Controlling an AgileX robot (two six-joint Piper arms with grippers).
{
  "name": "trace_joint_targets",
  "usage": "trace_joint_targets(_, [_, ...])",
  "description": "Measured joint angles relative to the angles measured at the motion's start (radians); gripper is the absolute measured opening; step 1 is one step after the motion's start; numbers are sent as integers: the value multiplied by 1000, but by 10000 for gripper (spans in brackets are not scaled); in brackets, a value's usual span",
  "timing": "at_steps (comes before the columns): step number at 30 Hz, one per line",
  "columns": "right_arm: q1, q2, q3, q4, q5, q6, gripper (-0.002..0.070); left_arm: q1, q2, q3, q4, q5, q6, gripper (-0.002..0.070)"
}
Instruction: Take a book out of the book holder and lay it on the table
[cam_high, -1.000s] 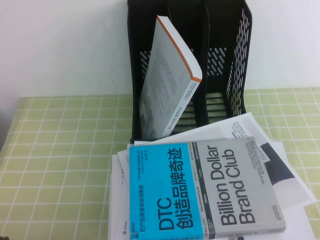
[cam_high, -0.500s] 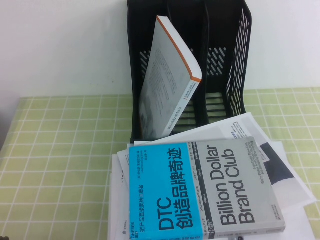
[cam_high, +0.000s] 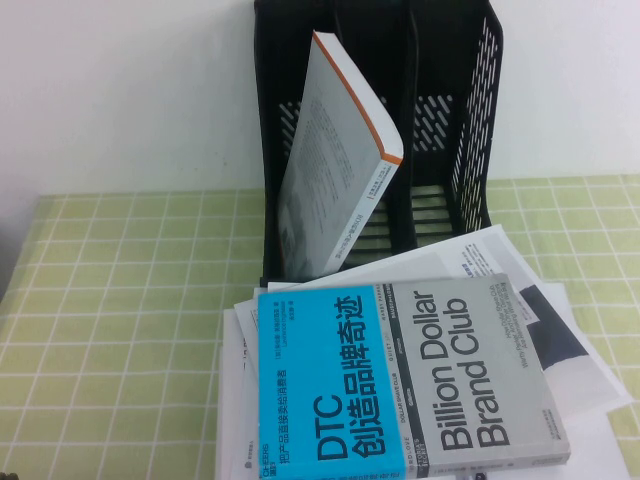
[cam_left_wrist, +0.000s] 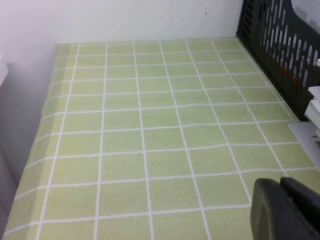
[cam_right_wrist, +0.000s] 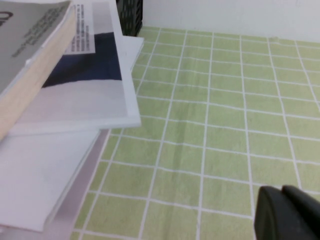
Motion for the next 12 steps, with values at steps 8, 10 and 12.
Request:
trace_joint_targets(8, [-137, 0, 0, 18, 0, 10, -1, 0, 0, 0, 0, 0, 0, -3])
trace_joint_targets(10, [-149, 0, 0, 18, 0, 12, -1, 0, 0, 0, 0, 0, 0, -3])
trace_joint_targets(12, [-150, 0, 0, 18, 0, 12, -2, 0, 0, 0, 0, 0, 0, -3])
